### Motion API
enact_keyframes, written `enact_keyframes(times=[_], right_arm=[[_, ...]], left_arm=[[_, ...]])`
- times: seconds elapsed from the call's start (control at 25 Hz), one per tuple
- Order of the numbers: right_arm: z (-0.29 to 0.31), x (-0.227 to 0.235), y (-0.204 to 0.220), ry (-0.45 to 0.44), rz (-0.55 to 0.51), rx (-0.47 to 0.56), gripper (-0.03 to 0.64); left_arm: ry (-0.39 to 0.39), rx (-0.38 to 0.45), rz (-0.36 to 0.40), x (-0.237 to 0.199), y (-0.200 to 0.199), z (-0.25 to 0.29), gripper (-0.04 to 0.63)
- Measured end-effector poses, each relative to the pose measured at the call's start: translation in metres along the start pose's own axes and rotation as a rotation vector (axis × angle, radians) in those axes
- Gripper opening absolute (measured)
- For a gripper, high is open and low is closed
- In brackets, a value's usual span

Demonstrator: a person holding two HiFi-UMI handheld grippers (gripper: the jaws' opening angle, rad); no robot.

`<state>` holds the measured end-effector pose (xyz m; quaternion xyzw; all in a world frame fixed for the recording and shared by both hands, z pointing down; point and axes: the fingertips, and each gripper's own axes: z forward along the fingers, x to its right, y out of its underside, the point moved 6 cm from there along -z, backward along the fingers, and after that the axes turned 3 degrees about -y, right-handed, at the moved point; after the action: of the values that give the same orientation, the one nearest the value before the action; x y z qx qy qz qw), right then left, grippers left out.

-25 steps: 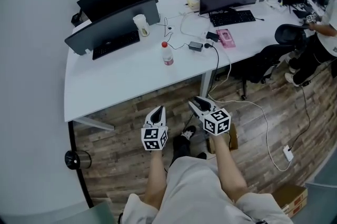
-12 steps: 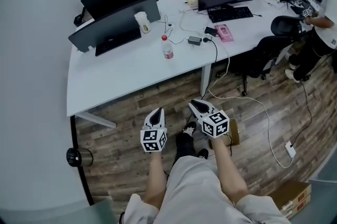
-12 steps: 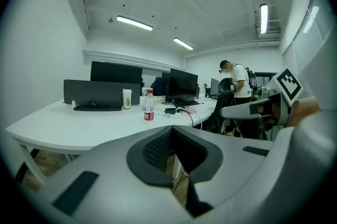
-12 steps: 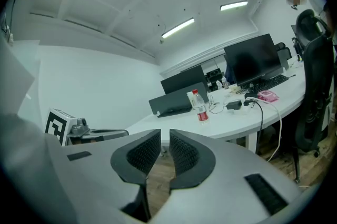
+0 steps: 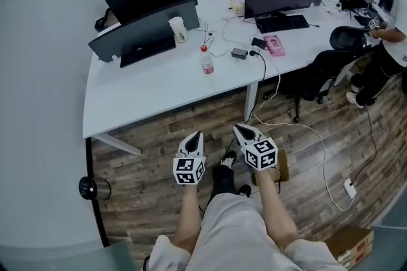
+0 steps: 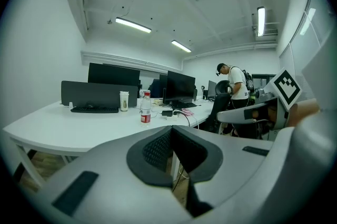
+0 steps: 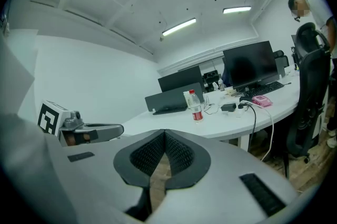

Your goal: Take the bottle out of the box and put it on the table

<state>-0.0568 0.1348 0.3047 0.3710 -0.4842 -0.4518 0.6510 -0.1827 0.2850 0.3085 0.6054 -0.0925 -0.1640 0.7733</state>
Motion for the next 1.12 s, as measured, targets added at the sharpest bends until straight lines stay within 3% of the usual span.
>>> enact_keyframes(times=[1.12], right_arm=[[0.0050, -0.0017, -0.0084, 0.049, -0.030, 0.016, 0.039]], left_arm=[[0.008, 0.009, 0.036, -0.0002, -0.0107, -0.0036, 0.014]])
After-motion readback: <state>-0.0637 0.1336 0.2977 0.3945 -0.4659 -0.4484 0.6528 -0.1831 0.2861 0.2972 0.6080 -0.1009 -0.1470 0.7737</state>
